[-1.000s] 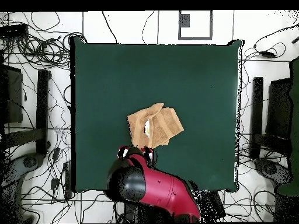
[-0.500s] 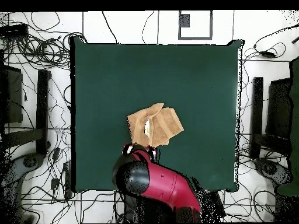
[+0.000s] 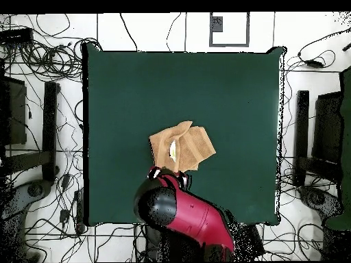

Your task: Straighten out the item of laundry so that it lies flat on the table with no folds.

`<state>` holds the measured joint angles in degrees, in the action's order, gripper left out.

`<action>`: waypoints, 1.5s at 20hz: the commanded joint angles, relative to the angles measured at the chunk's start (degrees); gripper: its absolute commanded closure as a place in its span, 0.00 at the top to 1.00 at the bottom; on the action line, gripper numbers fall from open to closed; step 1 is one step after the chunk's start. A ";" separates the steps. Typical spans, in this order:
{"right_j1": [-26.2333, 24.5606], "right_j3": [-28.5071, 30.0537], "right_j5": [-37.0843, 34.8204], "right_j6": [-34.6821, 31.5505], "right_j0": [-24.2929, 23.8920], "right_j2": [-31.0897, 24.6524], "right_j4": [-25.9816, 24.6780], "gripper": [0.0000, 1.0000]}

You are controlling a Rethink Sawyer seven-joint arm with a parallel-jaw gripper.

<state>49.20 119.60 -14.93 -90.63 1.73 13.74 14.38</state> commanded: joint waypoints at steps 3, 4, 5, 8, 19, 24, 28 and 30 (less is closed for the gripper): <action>-1.33 -2.02 -6.04 -16.54 1.26 -0.64 4.85 1.00; -1.40 -1.82 -5.63 -16.23 0.96 -1.06 5.06 1.00; -1.48 -1.86 -5.58 -15.96 0.96 -1.14 5.13 1.00; -1.55 -1.83 -5.42 -15.23 0.88 -1.51 5.32 1.00; -3.77 -3.65 -4.90 -14.27 -0.51 -2.59 5.89 1.00; -4.96 -5.56 -5.26 -14.22 -0.25 -2.99 6.17 1.00; -6.02 -5.50 -3.85 -13.50 -0.92 -3.93 6.09 1.00; -6.77 -5.86 -3.77 -13.12 -0.98 -4.06 5.89 1.00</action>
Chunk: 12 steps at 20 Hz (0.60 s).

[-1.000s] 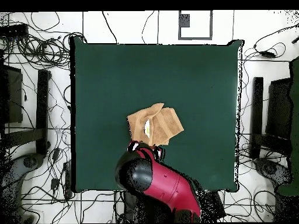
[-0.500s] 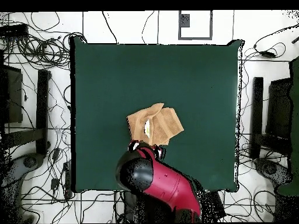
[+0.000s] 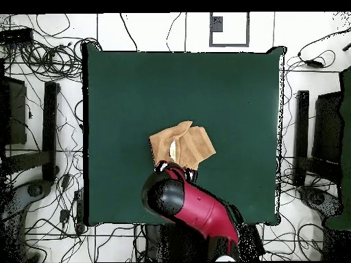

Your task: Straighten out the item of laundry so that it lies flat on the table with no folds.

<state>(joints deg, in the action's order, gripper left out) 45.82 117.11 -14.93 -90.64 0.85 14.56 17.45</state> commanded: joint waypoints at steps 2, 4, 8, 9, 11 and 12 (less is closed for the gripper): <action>-4.09 -3.50 -3.29 -12.74 -0.43 -5.49 2.79 1.00; -4.35 -3.33 -2.67 -12.47 -0.92 -6.31 2.85 1.00; -4.93 -3.12 -1.12 -12.04 -1.81 -7.77 2.89 1.00; -5.07 -3.06 -0.73 -11.97 -2.11 -8.17 2.92 1.00; -5.14 -2.73 0.06 -11.68 -2.76 -9.09 2.85 1.00; -5.17 -2.58 0.43 -11.67 -3.03 -9.48 2.85 1.00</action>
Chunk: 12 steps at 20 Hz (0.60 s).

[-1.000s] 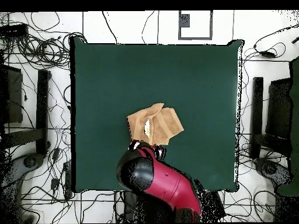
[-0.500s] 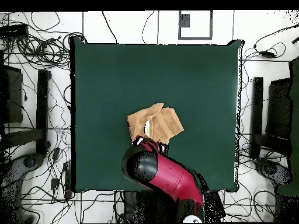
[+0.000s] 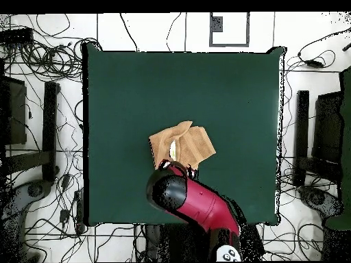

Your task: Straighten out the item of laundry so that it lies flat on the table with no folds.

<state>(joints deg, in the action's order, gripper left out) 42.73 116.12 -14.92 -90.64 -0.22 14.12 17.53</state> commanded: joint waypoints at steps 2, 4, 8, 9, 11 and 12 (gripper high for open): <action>-2.04 -1.15 1.28 -11.54 -2.63 -9.97 2.65 1.00; -2.05 -0.84 1.99 -11.39 -3.29 -10.90 2.41 1.00; -2.12 -0.50 3.11 -11.17 -4.12 -12.21 1.70 1.00; -2.19 -0.64 3.10 -11.19 -4.04 -12.13 1.55 1.00; -2.34 -0.87 3.20 -11.26 -3.94 -12.08 1.30 1.00; -2.33 -0.83 3.30 -11.35 -3.89 -12.11 1.26 1.00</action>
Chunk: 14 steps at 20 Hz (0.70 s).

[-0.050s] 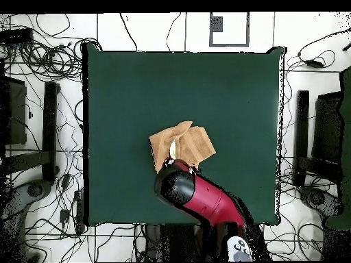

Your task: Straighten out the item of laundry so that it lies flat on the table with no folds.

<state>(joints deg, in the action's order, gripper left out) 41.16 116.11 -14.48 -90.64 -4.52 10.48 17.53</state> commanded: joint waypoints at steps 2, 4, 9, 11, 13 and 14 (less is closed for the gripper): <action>-0.66 -0.67 2.98 -11.66 0.53 -8.54 1.32 1.00; -0.38 -0.53 2.83 -12.05 0.64 -8.74 1.63 1.00; -0.47 -1.06 3.06 -12.43 0.78 -9.85 2.09 1.00; -0.82 -1.40 3.40 -12.42 0.86 -10.02 2.04 1.00; -1.31 -1.35 4.54 -12.22 0.29 -10.81 1.80 1.00; -1.53 -1.15 5.40 -12.07 -0.24 -11.44 1.58 1.00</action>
<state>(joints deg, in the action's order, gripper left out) 40.99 116.11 -13.73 -90.64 -4.73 8.21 17.53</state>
